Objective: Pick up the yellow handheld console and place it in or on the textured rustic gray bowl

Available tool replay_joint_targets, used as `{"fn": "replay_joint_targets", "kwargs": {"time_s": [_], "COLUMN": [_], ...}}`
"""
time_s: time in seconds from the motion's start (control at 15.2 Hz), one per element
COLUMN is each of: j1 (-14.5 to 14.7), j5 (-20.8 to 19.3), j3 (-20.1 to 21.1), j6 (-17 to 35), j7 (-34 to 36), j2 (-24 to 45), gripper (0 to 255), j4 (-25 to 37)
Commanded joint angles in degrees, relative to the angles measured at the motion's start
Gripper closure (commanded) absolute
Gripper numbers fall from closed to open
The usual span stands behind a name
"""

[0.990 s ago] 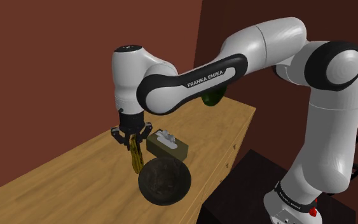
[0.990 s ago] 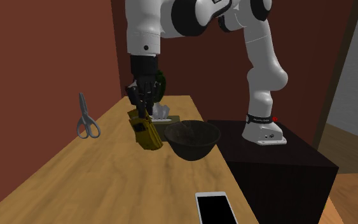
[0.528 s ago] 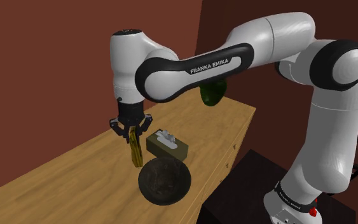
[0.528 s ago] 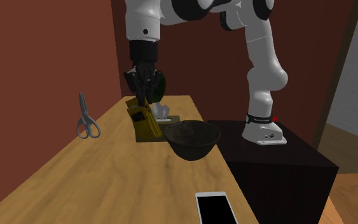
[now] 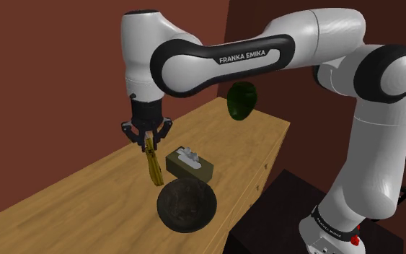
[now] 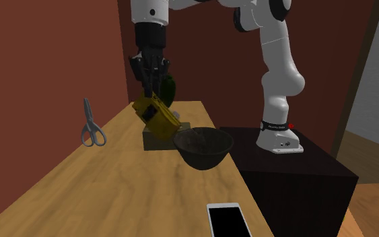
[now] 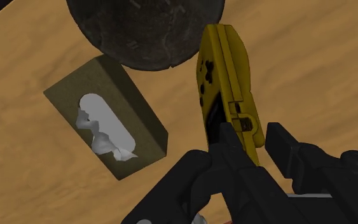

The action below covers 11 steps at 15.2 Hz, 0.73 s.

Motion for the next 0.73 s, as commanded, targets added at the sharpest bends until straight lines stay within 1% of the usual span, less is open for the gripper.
{"fn": "replay_joint_targets", "kwargs": {"time_s": [0.0, 0.53, 0.59, 0.66], "j1": [0.1, 1.2, 1.2, 0.5], "j5": [0.1, -0.1, -0.1, 1.2], "j3": [0.1, 0.3, 0.3, 0.7], "j6": [-1.5, -8.0, -8.2, -7.8], "j7": [-0.2, -0.3, -0.3, -0.2], "j2": [-0.1, 0.5, 0.5, -1.8], "gripper": [255, 255, 255, 255], "j4": [1.5, 8.5, 8.7, 6.5]}}
